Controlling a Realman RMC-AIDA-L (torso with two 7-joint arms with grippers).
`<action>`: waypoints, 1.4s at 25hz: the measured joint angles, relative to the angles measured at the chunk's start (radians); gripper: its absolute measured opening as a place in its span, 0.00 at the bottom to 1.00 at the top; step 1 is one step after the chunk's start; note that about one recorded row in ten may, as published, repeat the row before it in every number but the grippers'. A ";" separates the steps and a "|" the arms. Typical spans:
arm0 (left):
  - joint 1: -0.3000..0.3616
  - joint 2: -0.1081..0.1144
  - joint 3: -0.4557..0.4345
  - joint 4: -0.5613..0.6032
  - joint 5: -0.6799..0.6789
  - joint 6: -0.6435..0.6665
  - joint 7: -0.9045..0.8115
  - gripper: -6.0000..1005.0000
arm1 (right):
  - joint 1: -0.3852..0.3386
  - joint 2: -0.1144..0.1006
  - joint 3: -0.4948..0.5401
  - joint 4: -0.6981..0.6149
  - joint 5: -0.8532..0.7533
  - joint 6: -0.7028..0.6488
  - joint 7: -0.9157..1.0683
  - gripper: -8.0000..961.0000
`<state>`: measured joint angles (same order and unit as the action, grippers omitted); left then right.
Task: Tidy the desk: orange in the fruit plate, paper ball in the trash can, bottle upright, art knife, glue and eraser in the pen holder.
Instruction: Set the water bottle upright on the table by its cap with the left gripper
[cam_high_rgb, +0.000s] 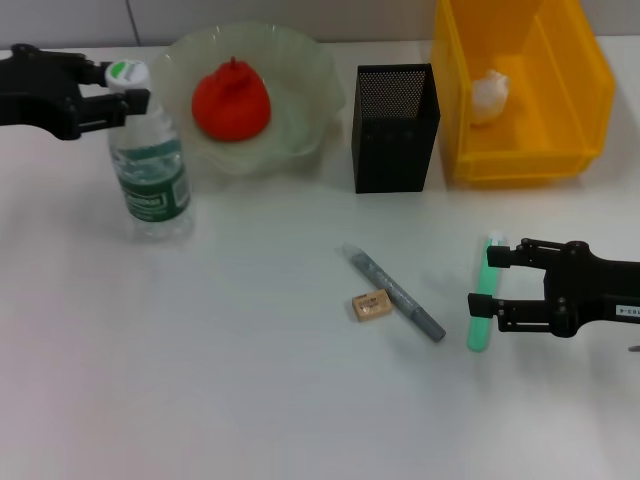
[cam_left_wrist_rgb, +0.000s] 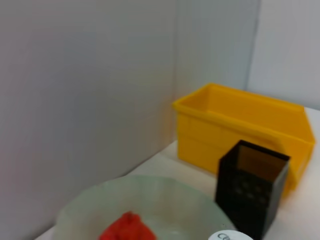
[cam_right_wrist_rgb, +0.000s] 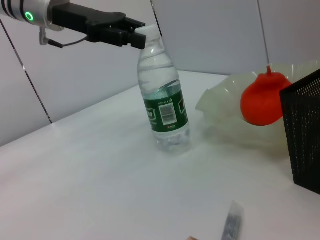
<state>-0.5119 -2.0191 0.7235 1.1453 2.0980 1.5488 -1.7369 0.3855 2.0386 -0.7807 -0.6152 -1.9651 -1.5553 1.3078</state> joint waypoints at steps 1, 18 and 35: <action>0.006 0.003 -0.003 -0.008 0.000 -0.027 0.000 0.44 | 0.001 0.000 0.000 0.000 0.000 0.000 0.000 0.84; 0.004 -0.005 -0.073 -0.076 -0.003 -0.125 -0.013 0.44 | 0.006 0.000 0.000 0.000 0.000 0.000 0.003 0.84; 0.013 -0.006 -0.087 -0.070 -0.076 -0.078 -0.004 0.73 | 0.007 -0.002 0.000 0.000 0.000 0.004 0.004 0.84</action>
<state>-0.4988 -2.0247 0.6364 1.0749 2.0220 1.4707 -1.7408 0.3926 2.0369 -0.7807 -0.6151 -1.9653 -1.5508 1.3116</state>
